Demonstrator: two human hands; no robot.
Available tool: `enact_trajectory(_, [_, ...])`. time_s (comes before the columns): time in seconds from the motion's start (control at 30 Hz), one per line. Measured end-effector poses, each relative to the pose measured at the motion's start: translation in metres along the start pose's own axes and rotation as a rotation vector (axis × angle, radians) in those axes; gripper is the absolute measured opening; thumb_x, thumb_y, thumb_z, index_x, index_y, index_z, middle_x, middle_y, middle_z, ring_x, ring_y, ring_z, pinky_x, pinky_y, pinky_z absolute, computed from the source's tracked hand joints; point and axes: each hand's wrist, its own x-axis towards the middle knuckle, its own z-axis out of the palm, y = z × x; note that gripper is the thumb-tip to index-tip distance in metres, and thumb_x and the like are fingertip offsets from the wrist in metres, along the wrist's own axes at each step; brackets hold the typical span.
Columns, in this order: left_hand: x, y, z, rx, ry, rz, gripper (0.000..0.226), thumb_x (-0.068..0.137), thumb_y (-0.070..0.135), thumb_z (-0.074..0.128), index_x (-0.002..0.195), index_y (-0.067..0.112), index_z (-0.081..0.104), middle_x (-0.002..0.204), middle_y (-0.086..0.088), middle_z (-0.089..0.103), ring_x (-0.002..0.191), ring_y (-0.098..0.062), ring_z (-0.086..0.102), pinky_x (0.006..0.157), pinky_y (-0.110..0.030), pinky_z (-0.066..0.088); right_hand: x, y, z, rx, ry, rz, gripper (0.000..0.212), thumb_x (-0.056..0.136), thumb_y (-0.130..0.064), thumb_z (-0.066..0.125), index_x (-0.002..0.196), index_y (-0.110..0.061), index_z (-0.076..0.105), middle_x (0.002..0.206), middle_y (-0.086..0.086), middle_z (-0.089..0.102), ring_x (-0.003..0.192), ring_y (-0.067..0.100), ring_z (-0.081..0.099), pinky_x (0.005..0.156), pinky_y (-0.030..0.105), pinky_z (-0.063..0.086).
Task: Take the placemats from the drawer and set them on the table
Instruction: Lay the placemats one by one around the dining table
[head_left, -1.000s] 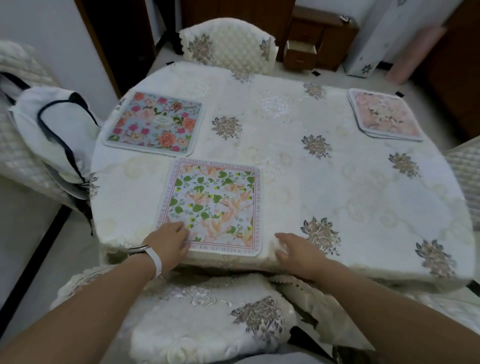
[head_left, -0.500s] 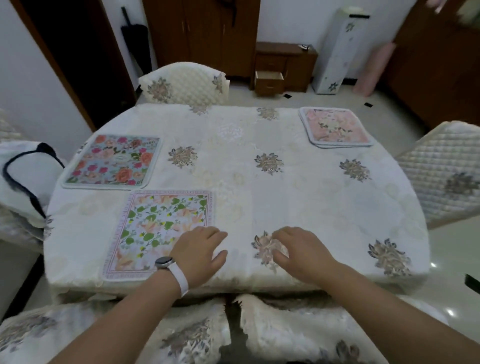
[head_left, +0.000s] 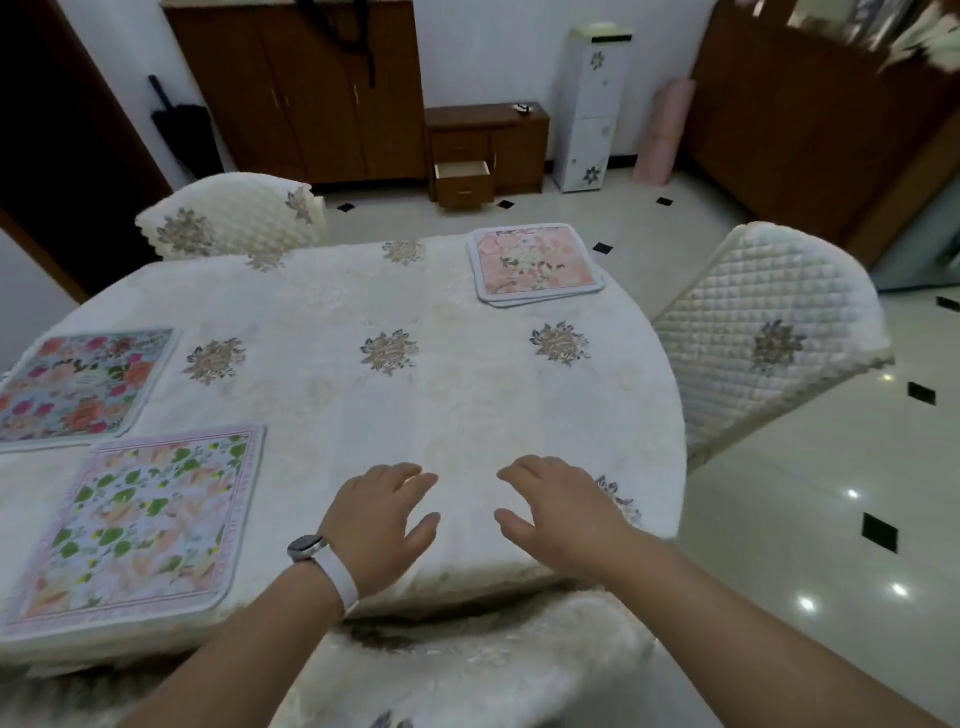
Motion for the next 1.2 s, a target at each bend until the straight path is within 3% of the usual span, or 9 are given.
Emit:
enact_trajectory(0.27, [0.018,0.03,-0.008,0.022,-0.003,0.024,0.05,0.085,0.052,0.043,0.12,0.024,0.066,0.118,0.002,0.068,0.102,-0.021,0.066,0.08,-0.04,0.055,-0.011,0.038,-0.016,0.035,0.045,0.067,0.052,0.098,-0.05,0.04,0.144,-0.025,0.042,0.144,-0.009,0.044,0.126,0.016,0.042,0.107,0.034,0.032])
enact_trajectory(0.63, [0.062,0.054,0.006,-0.066,-0.031,0.161,0.054,0.087,0.054,0.039,0.127,0.023,0.061,0.124,0.0,0.065,0.109,-0.024,0.062,0.085,-0.042,0.051,-0.038,0.065,-0.032,-0.012,0.126,0.313,0.05,0.098,-0.046,0.042,0.142,-0.023,0.046,0.14,-0.004,0.05,0.124,0.021,0.046,0.103,0.037,0.037])
enact_trajectory(0.93, [0.132,0.145,0.02,-0.045,-0.067,0.307,0.052,0.089,0.049,0.038,0.126,0.021,0.062,0.123,-0.002,0.066,0.107,-0.025,0.064,0.083,-0.042,0.053,-0.078,0.165,-0.046,0.042,0.167,0.457,0.052,0.097,-0.05,0.04,0.141,-0.022,0.046,0.139,-0.003,0.05,0.123,0.022,0.048,0.102,0.041,0.04])
enact_trajectory(1.2, [0.233,0.311,0.056,-0.079,-0.054,0.442,0.046,0.088,0.044,0.046,0.122,0.018,0.063,0.125,-0.008,0.064,0.105,-0.03,0.064,0.078,-0.043,0.055,-0.143,0.325,-0.078,0.057,0.238,0.496,0.046,0.093,-0.049,0.041,0.131,-0.025,0.053,0.128,-0.003,0.057,0.117,0.022,0.05,0.098,0.039,0.039])
